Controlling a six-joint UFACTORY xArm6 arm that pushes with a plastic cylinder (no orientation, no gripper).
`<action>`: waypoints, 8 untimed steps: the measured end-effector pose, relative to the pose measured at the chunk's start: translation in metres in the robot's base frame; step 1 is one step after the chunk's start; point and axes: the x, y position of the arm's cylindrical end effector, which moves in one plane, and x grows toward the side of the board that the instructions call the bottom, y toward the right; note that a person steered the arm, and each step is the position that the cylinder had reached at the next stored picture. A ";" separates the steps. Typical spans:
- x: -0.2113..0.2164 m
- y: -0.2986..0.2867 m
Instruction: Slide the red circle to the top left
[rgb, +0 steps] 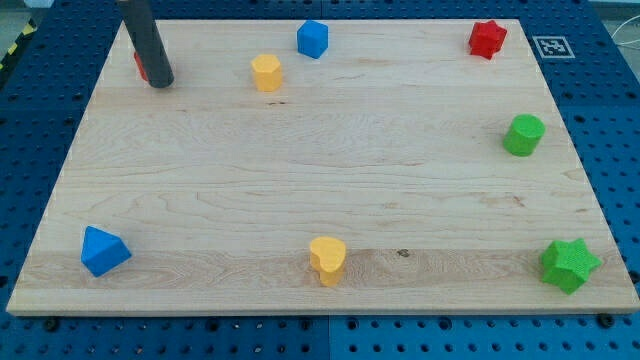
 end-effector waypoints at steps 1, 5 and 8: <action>-0.017 0.000; -0.009 -0.015; -0.083 -0.045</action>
